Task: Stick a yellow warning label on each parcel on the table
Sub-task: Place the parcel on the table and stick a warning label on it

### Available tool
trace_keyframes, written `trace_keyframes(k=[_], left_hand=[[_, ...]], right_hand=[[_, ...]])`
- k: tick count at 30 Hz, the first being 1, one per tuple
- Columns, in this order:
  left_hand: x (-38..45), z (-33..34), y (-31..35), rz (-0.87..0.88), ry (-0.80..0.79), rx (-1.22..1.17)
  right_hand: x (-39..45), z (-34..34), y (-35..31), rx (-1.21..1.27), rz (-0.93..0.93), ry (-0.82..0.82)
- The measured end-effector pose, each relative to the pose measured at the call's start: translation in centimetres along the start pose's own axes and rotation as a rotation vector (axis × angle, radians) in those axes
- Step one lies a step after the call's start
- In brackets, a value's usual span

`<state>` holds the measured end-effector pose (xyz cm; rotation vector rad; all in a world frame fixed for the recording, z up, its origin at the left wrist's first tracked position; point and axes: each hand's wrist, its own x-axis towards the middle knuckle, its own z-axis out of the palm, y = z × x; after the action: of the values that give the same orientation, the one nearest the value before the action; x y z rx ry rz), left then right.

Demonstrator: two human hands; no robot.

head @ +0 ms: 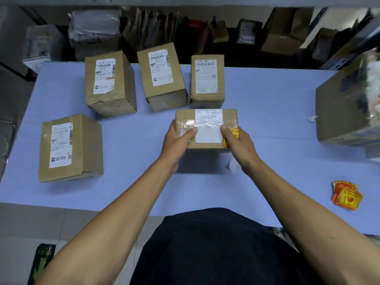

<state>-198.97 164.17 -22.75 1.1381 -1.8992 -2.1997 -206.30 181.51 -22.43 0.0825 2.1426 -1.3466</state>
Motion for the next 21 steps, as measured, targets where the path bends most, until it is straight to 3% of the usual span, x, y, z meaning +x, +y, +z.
trace_keyframes(k=[12, 21], left_hand=[[3.6, 14.7, 2.9, -0.031, -0.18, 0.059], [10.6, 20.4, 3.5, -0.079, -0.212, 0.178]], right_hand=[[2.9, -13.2, 1.2, 0.027, 0.048, 0.195], [10.5, -17.7, 1.4, 0.03, 0.117, 0.175]])
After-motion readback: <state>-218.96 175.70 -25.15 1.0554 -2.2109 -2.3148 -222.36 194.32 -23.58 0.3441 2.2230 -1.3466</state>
